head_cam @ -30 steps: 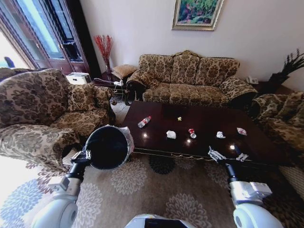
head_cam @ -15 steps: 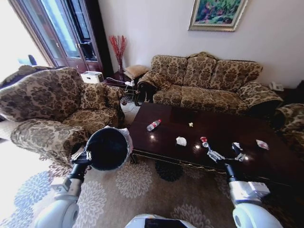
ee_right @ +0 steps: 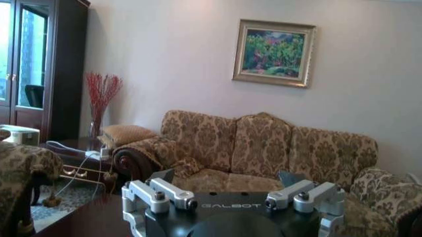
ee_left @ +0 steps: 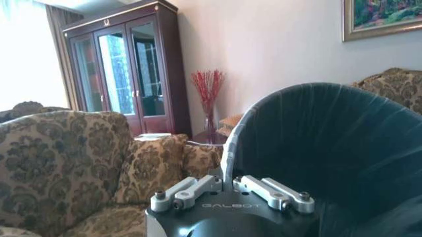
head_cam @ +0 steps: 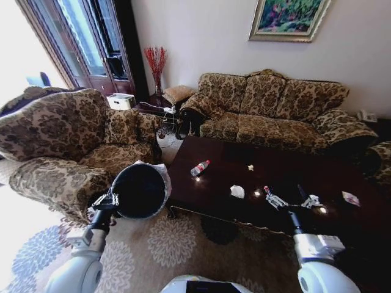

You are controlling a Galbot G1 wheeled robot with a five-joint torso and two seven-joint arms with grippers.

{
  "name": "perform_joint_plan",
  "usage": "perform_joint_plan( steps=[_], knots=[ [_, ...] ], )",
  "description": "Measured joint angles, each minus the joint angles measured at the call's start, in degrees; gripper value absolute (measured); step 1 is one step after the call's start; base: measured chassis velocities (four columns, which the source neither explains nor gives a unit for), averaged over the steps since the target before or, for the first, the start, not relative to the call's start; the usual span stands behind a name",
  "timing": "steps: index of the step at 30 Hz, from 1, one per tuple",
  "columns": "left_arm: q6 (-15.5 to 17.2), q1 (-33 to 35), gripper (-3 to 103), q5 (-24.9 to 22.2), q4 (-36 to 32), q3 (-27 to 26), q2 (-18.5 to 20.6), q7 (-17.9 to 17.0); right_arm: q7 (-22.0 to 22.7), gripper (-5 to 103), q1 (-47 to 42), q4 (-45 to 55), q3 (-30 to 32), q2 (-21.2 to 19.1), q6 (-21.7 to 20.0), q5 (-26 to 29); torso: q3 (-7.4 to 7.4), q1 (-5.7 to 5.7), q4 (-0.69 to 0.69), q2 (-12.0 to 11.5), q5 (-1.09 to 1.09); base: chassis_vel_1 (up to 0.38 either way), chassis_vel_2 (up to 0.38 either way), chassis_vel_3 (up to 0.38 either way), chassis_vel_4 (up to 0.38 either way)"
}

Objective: Move to the front of the table and place the trash on the table into the trash bin.

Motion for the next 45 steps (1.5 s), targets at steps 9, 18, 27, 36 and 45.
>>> perform_joint_plan(
  steps=[9,18,27,36,45],
  knots=[
    [-0.06,-0.15,3,0.35,0.08,0.03,-0.18,-0.13,0.35,100,0.22,-0.56,-0.34,-0.05,0.52,-0.22,0.00,0.03,0.01,-0.04,-0.01,-0.255,0.267,0.265,-0.260],
    [-0.06,-0.13,3,0.36,0.15,0.02,-0.19,-0.16,0.50,100,0.23,-0.61,-0.38,-0.03,0.57,-0.26,-0.03,-0.01,0.00,-0.04,0.00,-0.147,0.126,0.139,-0.118],
    [-0.06,-0.13,3,0.36,0.19,-0.01,-0.18,-0.20,0.53,100,0.25,-0.61,-0.38,-0.02,0.58,-0.26,-0.02,0.01,0.02,-0.04,-0.01,-0.086,0.083,0.091,-0.079],
    [-0.06,-0.11,3,0.35,0.21,0.00,-0.18,-0.20,0.57,100,0.24,-0.61,-0.38,-0.02,0.58,-0.25,-0.02,-0.01,0.02,-0.04,0.00,-0.016,0.012,0.013,-0.020],
    [-0.06,-0.13,3,0.32,0.22,-0.01,-0.18,-0.20,0.58,100,0.24,-0.59,-0.38,-0.02,0.58,-0.23,-0.03,-0.01,0.01,-0.04,-0.01,0.000,0.000,0.000,0.000]
  ],
)
